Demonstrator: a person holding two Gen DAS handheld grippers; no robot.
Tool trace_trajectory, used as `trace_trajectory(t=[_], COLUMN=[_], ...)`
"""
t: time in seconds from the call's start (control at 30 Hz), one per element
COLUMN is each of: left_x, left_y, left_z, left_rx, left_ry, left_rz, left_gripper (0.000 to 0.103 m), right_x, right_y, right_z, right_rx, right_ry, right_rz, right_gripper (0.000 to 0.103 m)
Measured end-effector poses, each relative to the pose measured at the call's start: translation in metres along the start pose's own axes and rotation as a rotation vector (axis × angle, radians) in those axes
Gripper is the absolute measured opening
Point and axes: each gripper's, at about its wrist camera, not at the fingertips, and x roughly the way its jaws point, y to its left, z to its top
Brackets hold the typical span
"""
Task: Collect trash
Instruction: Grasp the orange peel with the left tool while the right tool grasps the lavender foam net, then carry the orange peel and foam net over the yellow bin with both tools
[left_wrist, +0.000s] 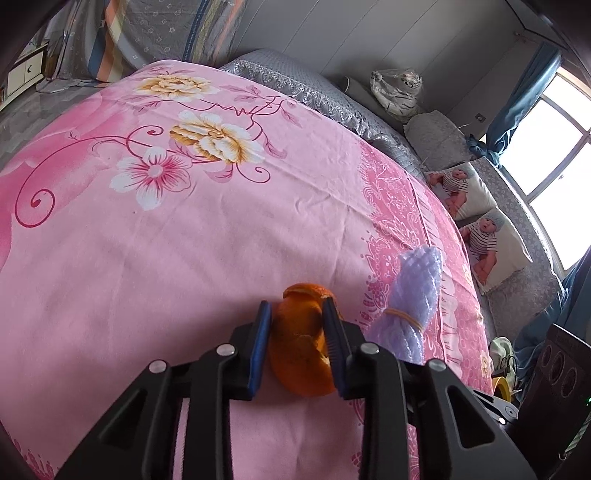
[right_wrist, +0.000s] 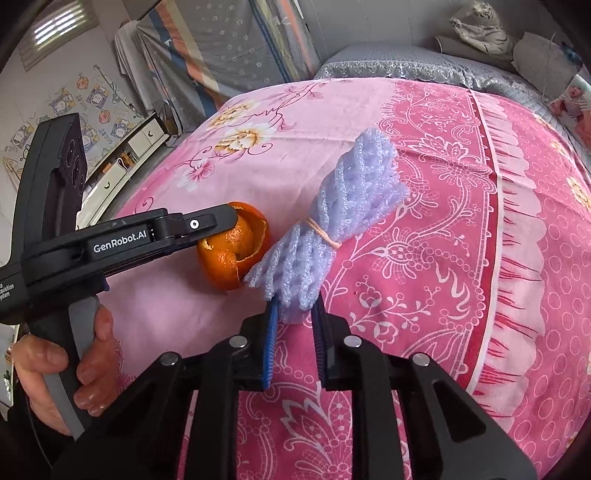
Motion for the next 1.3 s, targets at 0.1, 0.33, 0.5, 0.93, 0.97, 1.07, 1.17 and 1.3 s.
trace_trajectory(t=[0.1, 0.33, 0.5, 0.93, 0.97, 1.07, 1.17, 1.3], left_x=[-0.001, -0.005, -0.013, -0.085, -0.092, -0.112, -0.129, -0.148], left_y=[0.002, -0.001, -0.004, -0.051, -0.057, -0.082, -0.112, -0.152], left_z=[-0.001, -0.003, -0.006, -0.029, -0.032, -0.042, -0.054, -0.071], left_rx=[-0.006, 0.005, 0.020, 0.180, 0.194, 0.241, 0.300, 0.374], left_ry=[-0.004, -0.014, -0.030, -0.217, -0.232, -0.270, -0.303, -0.326], left_rz=[-0.003, 0.003, -0.005, 0.035, 0.039, 0.033, 0.030, -0.021], left_gripper=[0.026, 0.024, 0.022, 0.022, 0.022, 0.022, 0.022, 0.022], right_x=[-0.004, -0.022, -0.051, -0.148, -0.154, -0.170, -0.186, -0.209], right_y=[-0.002, -0.010, -0.014, -0.040, -0.042, -0.048, -0.051, -0.062], right_z=[0.000, 0.002, -0.001, -0.030, -0.033, -0.043, -0.056, -0.072], right_rx=[0.002, 0.027, 0.024, 0.034, 0.034, 0.040, 0.045, 0.073], right_ry=[-0.012, -0.037, -0.086, -0.246, -0.255, -0.274, -0.297, -0.335], right_rz=[-0.014, -0.042, -0.050, -0.081, -0.084, -0.096, -0.118, -0.140], right_gripper=[0.012, 0.011, 0.011, 0.011, 0.011, 0.011, 0.011, 0.011])
